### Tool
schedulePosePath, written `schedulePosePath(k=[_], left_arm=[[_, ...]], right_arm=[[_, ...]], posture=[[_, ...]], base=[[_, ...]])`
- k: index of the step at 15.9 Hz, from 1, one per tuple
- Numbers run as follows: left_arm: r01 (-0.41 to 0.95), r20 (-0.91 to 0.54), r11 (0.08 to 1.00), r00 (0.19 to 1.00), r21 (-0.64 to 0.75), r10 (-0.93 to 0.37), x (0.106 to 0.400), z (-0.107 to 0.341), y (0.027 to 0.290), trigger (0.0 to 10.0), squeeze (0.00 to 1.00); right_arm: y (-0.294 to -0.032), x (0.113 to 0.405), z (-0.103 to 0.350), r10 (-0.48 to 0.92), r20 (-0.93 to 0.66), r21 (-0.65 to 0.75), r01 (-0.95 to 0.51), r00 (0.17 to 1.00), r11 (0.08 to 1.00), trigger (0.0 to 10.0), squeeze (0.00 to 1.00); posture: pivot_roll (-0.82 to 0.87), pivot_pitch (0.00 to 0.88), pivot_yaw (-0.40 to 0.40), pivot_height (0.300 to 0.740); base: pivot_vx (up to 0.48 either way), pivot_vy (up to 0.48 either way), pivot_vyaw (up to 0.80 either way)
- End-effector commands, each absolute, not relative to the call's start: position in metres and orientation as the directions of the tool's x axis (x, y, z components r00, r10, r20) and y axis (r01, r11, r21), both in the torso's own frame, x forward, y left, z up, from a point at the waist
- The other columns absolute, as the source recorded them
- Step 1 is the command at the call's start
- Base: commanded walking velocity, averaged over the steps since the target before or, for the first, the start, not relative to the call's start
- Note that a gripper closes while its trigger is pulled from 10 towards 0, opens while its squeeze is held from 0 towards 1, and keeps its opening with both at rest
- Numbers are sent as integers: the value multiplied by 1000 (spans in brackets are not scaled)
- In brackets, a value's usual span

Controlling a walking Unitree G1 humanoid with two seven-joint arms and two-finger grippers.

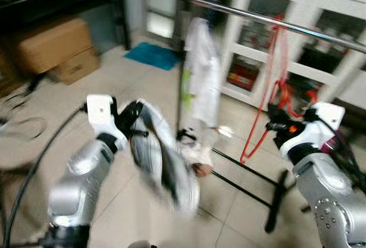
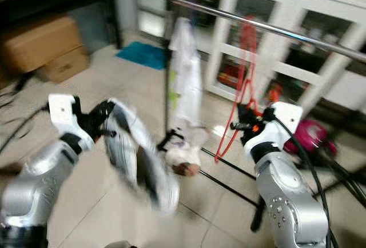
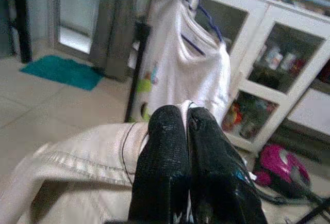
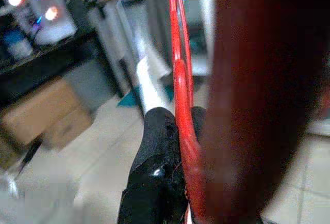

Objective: Hang hanger

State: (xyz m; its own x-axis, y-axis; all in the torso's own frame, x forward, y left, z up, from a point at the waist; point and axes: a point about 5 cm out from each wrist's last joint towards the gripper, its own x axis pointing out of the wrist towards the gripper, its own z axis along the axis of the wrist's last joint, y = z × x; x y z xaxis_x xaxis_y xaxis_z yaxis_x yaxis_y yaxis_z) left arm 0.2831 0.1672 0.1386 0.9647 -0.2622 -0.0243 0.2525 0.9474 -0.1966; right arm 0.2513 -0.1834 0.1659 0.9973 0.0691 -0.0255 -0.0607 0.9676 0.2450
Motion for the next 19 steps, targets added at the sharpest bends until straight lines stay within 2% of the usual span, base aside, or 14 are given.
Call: schedulePosePath(k=[1,2,4,6,8,10,12,14,19], left_arm=[[247,117,957,966,-152,-230,284,161,164,10000,0],[234,122,952,969,-198,-213,282,161,161,10000,0],[156,117,982,983,-104,-144,281,166,166,10000,0],[359,-43,933,932,-26,-360,270,153,155,10000,0],[381,-45,925,924,2,-380,263,152,152,10000,0],[353,-17,935,936,32,-353,264,158,153,10000,0],[260,36,954,963,148,-268,269,164,152,10000,0],[290,21,951,956,108,-294,270,167,151,10000,0],[321,22,942,946,98,-324,280,170,145,10000,0]], right_arm=[[-187,249,172,35,6,251,-35,999,967,10000,0],[-186,249,174,15,20,236,-20,1000,971,10000,0],[-183,248,175,-20,16,295,14,1000,955,10000,0],[-177,250,168,1,-20,257,4,1000,967,10000,0],[-168,249,171,15,-22,218,-9,1000,976,10000,0],[-169,250,173,1,-27,202,4,1000,979,10000,0],[-176,253,162,-34,-66,180,46,997,983,10000,0],[-175,253,161,-75,-76,104,83,994,991,10000,0],[-188,249,162,-132,-85,100,140,988,985,10000,0]], posture=[[32,0,9,740],[31,0,5,740],[42,0,-29,740],[47,0,-20,740],[32,0,-26,740],[33,0,-37,740],[61,0,-47,740],[43,0,-28,740],[16,0,-3,740]], base=[[0,0,-800],[0,0,-800],[0,0,-800],[0,0,-800],[0,0,-800],[0,0,-800],[0,0,-800],[0,0,-800],[0,0,-800]])
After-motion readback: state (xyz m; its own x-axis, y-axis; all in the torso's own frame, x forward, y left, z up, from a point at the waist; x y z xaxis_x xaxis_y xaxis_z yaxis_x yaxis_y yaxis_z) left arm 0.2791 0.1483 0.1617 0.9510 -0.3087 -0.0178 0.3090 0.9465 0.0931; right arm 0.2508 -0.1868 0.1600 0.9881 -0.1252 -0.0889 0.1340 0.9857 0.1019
